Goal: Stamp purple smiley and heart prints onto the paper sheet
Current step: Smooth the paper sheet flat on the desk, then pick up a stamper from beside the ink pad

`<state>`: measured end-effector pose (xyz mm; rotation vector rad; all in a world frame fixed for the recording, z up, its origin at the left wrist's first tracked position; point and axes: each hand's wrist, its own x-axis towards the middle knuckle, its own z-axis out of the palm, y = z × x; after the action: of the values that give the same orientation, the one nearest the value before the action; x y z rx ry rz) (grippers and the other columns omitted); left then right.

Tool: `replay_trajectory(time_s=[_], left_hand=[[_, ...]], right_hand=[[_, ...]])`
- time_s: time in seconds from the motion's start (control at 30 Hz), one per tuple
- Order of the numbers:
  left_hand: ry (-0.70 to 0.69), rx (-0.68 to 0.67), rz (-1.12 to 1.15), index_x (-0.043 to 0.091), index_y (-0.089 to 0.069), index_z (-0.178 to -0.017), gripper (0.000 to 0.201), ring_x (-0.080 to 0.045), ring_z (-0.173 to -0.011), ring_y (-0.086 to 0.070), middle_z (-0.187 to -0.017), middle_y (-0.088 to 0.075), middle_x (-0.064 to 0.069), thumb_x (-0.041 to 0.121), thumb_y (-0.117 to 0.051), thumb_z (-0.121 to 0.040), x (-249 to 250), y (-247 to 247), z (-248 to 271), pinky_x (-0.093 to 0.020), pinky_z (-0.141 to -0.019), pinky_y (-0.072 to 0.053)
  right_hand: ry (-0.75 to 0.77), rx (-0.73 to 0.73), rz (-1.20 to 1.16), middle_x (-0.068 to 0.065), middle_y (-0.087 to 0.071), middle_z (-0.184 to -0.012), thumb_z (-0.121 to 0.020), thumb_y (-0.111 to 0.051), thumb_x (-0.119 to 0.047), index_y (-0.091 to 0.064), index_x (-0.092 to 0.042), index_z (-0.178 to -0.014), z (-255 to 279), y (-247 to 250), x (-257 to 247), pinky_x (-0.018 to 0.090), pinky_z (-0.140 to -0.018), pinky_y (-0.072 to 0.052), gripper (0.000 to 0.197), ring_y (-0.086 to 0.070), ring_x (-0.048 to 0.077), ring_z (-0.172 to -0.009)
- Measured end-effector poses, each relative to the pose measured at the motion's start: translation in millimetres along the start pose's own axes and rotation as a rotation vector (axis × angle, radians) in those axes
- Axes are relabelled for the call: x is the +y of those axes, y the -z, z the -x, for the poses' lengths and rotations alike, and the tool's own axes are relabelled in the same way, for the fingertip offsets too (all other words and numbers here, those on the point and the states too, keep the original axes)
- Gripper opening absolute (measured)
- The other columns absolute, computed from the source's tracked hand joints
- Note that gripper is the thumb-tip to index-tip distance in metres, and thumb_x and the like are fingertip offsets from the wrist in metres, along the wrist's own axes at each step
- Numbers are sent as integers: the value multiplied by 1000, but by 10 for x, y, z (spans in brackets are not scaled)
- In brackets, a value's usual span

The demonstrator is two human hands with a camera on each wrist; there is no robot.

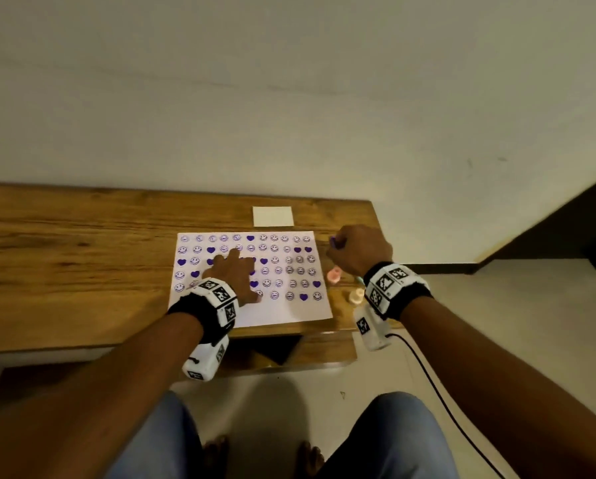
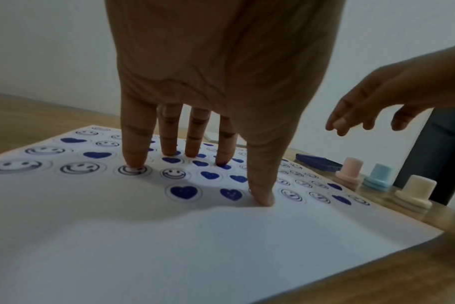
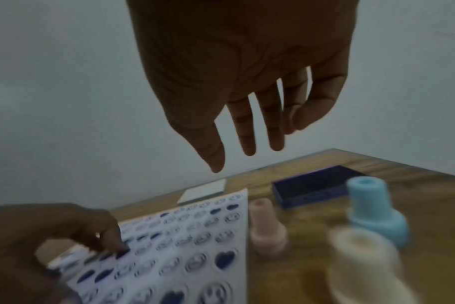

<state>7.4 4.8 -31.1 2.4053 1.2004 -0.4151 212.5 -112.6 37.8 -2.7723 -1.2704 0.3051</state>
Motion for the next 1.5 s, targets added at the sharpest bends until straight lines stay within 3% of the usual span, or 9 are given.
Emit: replay_trajectory(time_s=[0.13,0.3,0.53,0.73,0.87,1.0,1.13,1.27,1.5], left_hand=[[11,-26,-46,26,-48,-133,74,-31,-131,-39,-146,-33,-5,56,-75,-71,51,74,12,-48,-101,-42],[25,-14,-58,29,-53,-129,62,-28,-127,-44,-138,-42,-4,46,-76,-74,48,131,16,-43,-100,-44],[-2,106,15,28,-58,-123,50,-26,-111,-57,-128,-53,1,43,-72,-78,65,208,37,-43,-91,-50],[-274,208,384,26,-63,-118,39,-15,-102,-60,-121,-61,5,35,-73,-81,391,177,95,-27,-83,-45],[-401,185,633,26,-57,-127,51,-11,-99,-62,-114,-62,8,27,-76,-80,728,89,241,-19,-74,-49],[-450,212,774,21,-63,-123,45,-8,-89,-67,-112,-66,6,19,-76,-80,956,13,333,-17,-67,-53],[-422,266,858,17,-69,-113,32,-5,-79,-69,-96,-72,2,13,-75,-81,1082,-25,364,-8,-61,-49],[-389,264,941,16,-70,-113,33,-8,-83,-70,-92,-74,-2,16,-75,-81,1155,-22,323,-20,-74,-55],[-330,212,1121,12,-71,-108,30,-15,-87,-71,-95,-74,-3,14,-77,-79,1259,-71,181,-32,-82,-58]], right_hand=[[83,-38,20,4,-64,-125,-81,-73,-40,-69,-24,-121,108,-225,249,36,-94,-51,43,-56,27,-116],[123,-65,73,0,-62,-129,-87,-63,-41,-63,-33,-129,87,-442,230,50,-104,-42,43,-49,27,-123],[28,-79,49,-1,-71,-96,-85,-61,-34,-72,-26,-93,27,-574,215,57,-107,-32,16,-63,24,-100],[114,-64,-453,-6,-70,-79,-81,-73,-44,-75,-24,-89,71,-324,326,31,-69,-52,22,-65,15,-77],[154,-188,-789,-1,-77,-90,-81,-79,-33,-78,-22,-96,236,-174,388,35,-82,-57,19,-71,17,-88],[141,-252,-968,-1,-78,-87,-83,-79,-22,-79,-13,-97,376,-128,454,19,-66,-51,16,-69,4,-74],[90,-272,-1087,8,-77,-89,-85,-77,-23,-78,-8,-101,416,-115,540,19,-65,-52,22,-67,8,-72],[57,-287,-1148,10,-77,-94,-87,-74,-24,-78,-9,-101,395,-87,632,29,-77,-53,21,-68,14,-80],[70,-300,-1102,16,-75,-91,-88,-72,-18,-77,-4,-100,244,24,726,31,-75,-47,18,-66,17,-79]])
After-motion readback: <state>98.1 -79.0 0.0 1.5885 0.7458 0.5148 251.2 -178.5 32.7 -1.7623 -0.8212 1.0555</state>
